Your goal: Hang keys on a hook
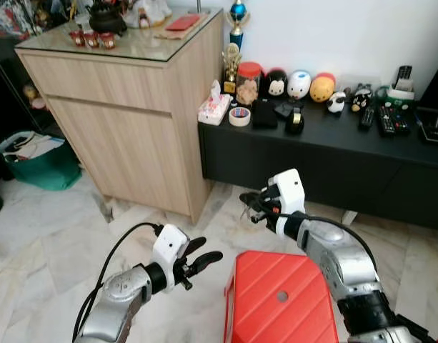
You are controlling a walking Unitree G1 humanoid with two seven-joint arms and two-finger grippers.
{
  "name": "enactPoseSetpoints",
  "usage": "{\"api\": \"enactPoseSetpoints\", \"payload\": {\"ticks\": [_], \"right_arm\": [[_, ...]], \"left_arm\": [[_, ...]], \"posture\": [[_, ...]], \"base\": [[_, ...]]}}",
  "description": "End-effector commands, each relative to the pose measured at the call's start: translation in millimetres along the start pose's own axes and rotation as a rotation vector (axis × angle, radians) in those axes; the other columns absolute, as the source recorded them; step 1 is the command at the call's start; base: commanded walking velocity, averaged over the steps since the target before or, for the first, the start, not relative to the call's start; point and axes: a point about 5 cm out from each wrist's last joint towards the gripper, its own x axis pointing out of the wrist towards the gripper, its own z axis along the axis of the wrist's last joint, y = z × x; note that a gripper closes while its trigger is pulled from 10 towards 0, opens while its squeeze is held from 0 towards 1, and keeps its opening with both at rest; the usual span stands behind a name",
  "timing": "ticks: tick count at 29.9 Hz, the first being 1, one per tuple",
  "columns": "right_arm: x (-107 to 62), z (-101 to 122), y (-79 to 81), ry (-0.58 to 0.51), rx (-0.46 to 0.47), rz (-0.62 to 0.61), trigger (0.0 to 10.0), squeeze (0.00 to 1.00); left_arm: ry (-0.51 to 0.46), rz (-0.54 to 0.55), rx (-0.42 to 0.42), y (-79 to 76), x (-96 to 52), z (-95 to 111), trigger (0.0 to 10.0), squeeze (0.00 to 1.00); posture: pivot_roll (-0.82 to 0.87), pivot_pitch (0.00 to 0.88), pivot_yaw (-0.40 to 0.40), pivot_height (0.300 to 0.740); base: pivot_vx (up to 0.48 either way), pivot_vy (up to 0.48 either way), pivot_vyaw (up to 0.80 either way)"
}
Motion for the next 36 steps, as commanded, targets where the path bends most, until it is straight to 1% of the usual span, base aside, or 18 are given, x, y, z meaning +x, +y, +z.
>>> {"api": "enactPoseSetpoints", "payload": {"ticks": [1,3,4,6,8,10,12,15,18,22,24,27,30,32,36], "right_arm": [[-1.0,7,9.7,0.008,-0.031,0.027,10.0,0.00],[-3.7,11,14.5,0.046,-0.078,0.012,10.0,0.00],[-3.7,11,14.5,0.046,-0.078,0.012,10.0,0.00],[-6.2,20,17.8,0.046,-0.105,0.008,10.0,0.00],[-6.5,23,19.3,0.042,-0.107,0.011,10.0,0.00],[-7.9,26,25.2,0.048,-0.108,0.026,10.0,0.00],[-8.8,29,29.4,0.049,-0.122,0.027,10.0,0.00],[-9.5,32,33.0,0.048,-0.138,0.018,10.0,0.00],[-9.3,34,36.3,0.046,-0.138,0.014,10.0,0.00],[-8.7,36,38.5,0.053,-0.138,-0.031,10.0,0.00],[-8.7,36,39.9,0.055,-0.139,-0.033,10.0,0.00],[-9.2,37,42.2,0.071,-0.167,-0.060,10.0,0.00],[-8.6,39,44.0,0.066,-0.157,-0.091,10.0,0.00],[-7.9,42,48.5,0.060,-0.145,-0.101,10.0,0.00],[-7.4,43,52.4,0.056,-0.137,-0.110,10.0,0.00]], "left_arm": [[0.009,-0.012,0.022,-0.2,1.6,4,10.0,0.00],[0.017,-0.014,0.037,-0.3,3.4,5,10.0,0.00],[0.017,-0.014,0.037,-0.3,3.4,5,10.0,0.00],[0.013,0.006,0.077,4.0,6.9,8,10.0,0.00],[0.010,0.008,0.086,4.9,7.8,10,10.0,0.00],[0.004,0.003,0.093,5.9,9.6,13,10.0,0.00],[-0.004,0.005,0.123,6.8,12.5,17,10.0,0.00],[-0.013,0.009,0.142,7.7,14.7,21,10.0,0.00],[-0.019,0.006,0.152,7.5,16.4,24,10.0,0.00],[-0.019,-0.015,0.166,5.4,17.6,26,10.0,0.00],[-0.021,-0.023,0.170,4.2,17.8,27,10.0,0.00],[-0.016,-0.054,0.181,0.2,18.5,29,10.0,0.00],[-0.019,-0.059,0.191,-0.6,18.9,31,10.0,0.00],[-0.028,-0.054,0.207,-0.1,19.8,34,10.0,0.00],[-0.045,-0.051,0.207,-0.6,21.6,38,10.0,0.00]], "posture": [[-0.02,0.000,0.004,0.716],[-0.02,0.000,0.004,0.716],[-0.02,0.000,0.004,0.716],[-0.02,0.000,0.002,0.716],[-0.03,0.000,0.003,0.716],[-0.03,0.000,0.003,0.716],[-0.03,0.002,0.002,0.716],[-0.03,0.002,0.003,0.716],[-0.03,0.000,0.001,0.716],[-0.03,0.001,-0.003,0.716],[-0.03,0.001,-0.004,0.716],[-0.02,0.002,-0.006,0.716],[-0.02,0.000,-0.007,0.716],[-0.02,0.002,-0.010,0.716],[-0.02,0.001,-0.012,0.716]], "base": [[0.000,0.000,0.00],[0.000,0.000,0.00],[0.000,0.000,0.00],[0.000,0.000,0.00],[0.000,0.000,0.00],[0.000,0.000,0.00],[0.000,0.000,0.00],[0.000,0.000,0.00],[0.000,0.000,0.00],[0.000,0.000,0.00],[0.000,0.000,0.00],[0.000,0.000,0.00],[0.000,0.000,0.00],[0.000,0.000,0.00],[0.000,0.000,0.00]]}}
